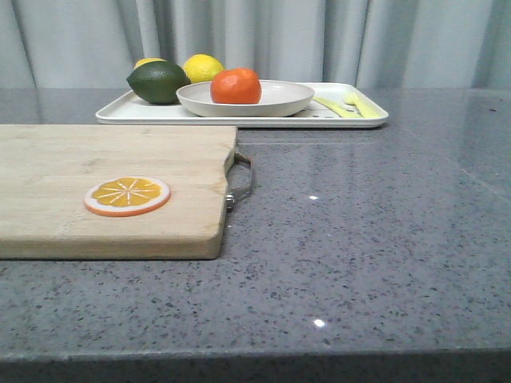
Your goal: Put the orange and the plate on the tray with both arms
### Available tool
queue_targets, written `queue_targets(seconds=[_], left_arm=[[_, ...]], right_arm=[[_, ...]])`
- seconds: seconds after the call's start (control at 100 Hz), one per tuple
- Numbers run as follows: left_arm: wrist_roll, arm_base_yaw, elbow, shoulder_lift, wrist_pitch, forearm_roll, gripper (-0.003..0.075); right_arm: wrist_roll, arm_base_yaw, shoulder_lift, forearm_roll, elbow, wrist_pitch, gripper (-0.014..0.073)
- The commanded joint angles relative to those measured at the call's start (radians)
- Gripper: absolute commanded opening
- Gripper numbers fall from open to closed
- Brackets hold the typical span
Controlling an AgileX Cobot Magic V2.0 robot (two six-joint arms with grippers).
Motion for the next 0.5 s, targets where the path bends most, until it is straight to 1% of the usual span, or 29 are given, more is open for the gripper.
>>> queue_targets(seconds=[0.0, 0.14, 0.21, 0.28, 0.4, 0.49], left_arm=[[-0.009, 0.003, -0.021, 0.01, -0.084, -0.011, -0.0019], [-0.009, 0.006, -0.018, 0.01, -0.098, 0.014, -0.0019], [-0.009, 0.029, 0.0, 0.01, -0.124, 0.025, -0.0019], [-0.009, 0.069, 0.025, 0.008, -0.183, 0.025, -0.0019], [-0.009, 0.168, 0.084, -0.008, -0.334, 0.025, -0.0019], [-0.009, 0.237, 0.13, -0.026, -0.424, 0.025, -0.0019]], right_arm=[[-0.011, -0.002, 0.007, 0.006, -0.023, -0.063, -0.0069], [-0.011, -0.002, 0.007, 0.006, -0.023, -0.063, -0.0069], [-0.011, -0.002, 0.007, 0.006, -0.023, -0.063, -0.0069], [-0.011, -0.002, 0.007, 0.006, -0.023, -0.063, -0.0069], [-0.011, -0.002, 0.007, 0.006, -0.023, -0.063, -0.0069], [-0.011, -0.002, 0.007, 0.006, -0.023, -0.063, -0.0069]])
